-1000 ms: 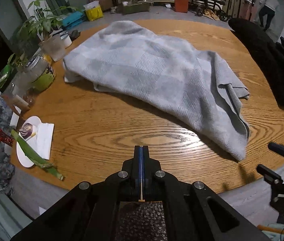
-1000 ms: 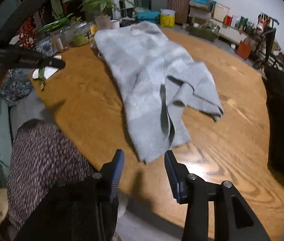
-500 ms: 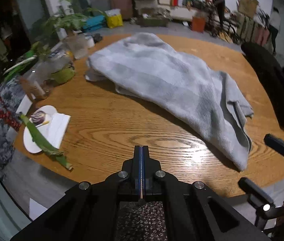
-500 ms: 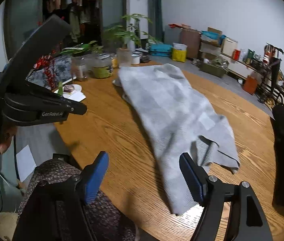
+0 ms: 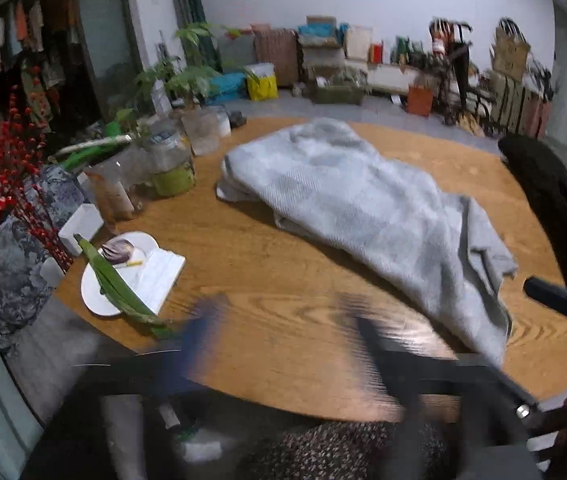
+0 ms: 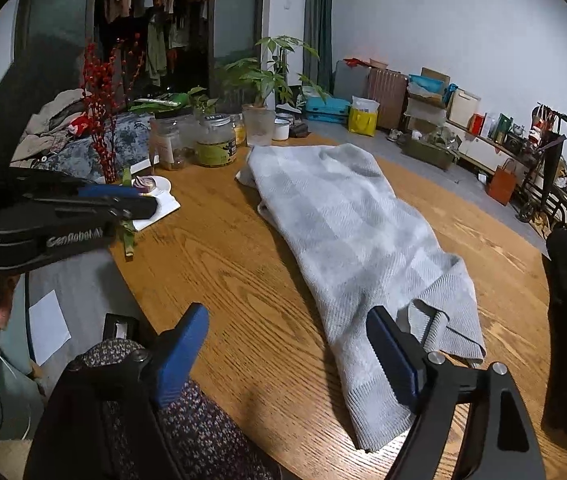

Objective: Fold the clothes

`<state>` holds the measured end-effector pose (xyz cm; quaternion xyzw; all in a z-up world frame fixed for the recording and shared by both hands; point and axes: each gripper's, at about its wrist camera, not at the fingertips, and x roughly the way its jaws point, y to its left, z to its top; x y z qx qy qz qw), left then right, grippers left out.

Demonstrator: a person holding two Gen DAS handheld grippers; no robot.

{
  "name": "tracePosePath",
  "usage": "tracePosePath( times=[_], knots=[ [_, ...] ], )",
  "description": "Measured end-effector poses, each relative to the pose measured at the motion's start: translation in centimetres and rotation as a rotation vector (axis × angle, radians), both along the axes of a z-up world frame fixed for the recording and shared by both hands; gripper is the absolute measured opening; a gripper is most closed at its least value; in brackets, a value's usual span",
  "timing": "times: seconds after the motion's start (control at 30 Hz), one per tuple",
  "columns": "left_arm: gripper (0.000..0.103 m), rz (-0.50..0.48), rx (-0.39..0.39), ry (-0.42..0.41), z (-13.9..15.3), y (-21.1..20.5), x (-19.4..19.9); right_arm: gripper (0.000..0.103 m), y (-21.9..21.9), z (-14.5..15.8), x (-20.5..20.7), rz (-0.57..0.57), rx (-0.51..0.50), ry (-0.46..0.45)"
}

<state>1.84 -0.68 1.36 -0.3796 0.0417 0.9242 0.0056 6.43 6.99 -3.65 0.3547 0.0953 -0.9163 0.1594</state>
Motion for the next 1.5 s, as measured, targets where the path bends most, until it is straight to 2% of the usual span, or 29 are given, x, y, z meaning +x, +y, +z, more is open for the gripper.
tracePosePath(
  times=[0.1,0.17,0.3,0.4,0.6,0.7,0.83,0.87,0.93,1.03,1.07,1.17,1.23,1.3,1.4,1.5],
  knots=[
    [0.103,0.037,-0.027,0.125,1.7,0.4,1.3,0.089,-0.3,0.6,0.0,-0.006,0.006,0.029],
    [0.103,0.078,-0.050,0.163,2.7,0.4,1.7,0.091,-0.5,1.2,-0.2,-0.011,0.005,0.055],
    [0.103,0.092,-0.026,0.187,4.6,0.3,2.5,0.097,-0.8,2.3,-0.3,-0.026,-0.017,0.099],
    [0.103,0.077,-0.027,0.207,5.3,0.4,3.0,0.098,-0.6,2.7,-0.1,-0.029,-0.045,0.114],
    [0.103,0.061,-0.041,0.207,5.2,0.9,3.0,0.101,0.4,2.5,-0.3,-0.058,-0.043,0.109],
    [0.103,0.062,-0.015,0.180,4.3,0.5,2.1,0.103,1.0,1.7,-1.0,-0.080,-0.020,0.085],
    [0.103,0.079,0.010,0.090,1.9,-0.1,-0.1,0.102,3.0,-2.4,-2.6,-0.128,0.034,-0.034],
    [0.102,0.084,0.015,0.065,1.2,-0.3,-0.7,0.101,3.5,-3.8,-3.1,-0.140,0.045,-0.083],
    [0.102,0.091,0.019,0.032,-0.1,-0.1,-1.8,0.082,4.5,-6.7,-3.9,-0.163,0.067,-0.180],
    [0.102,0.071,-0.048,-0.012,-2.5,1.5,-3.8,0.069,5.5,-9.8,-5.3,-0.201,0.043,-0.269],
    [0.100,0.055,-0.056,-0.026,-3.3,2.0,-4.6,0.067,5.8,-10.3,-5.8,-0.221,0.032,-0.276],
    [0.095,0.005,-0.077,-0.070,-5.4,3.5,-7.2,0.049,6.2,-10.8,-6.4,-0.248,0.048,-0.245],
    [0.087,-0.005,-0.071,-0.113,-6.6,4.1,-9.9,0.026,6.5,-10.6,-6.4,-0.237,0.053,-0.214],
    [0.064,0.003,-0.090,-0.163,-7.9,4.7,-13.1,0.020,7.5,-10.0,-6.0,-0.216,0.010,-0.190],
    [0.054,0.019,-0.080,-0.232,-9.5,5.1,-17.2,0.018,9.2,-8.7,-5.1,-0.195,-0.057,-0.134],
    [0.053,0.047,0.013,-0.285,-10.7,4.7,-20.8,0.019,11.0,-7.8,-4.5,-0.162,-0.086,-0.124]
  ],
)
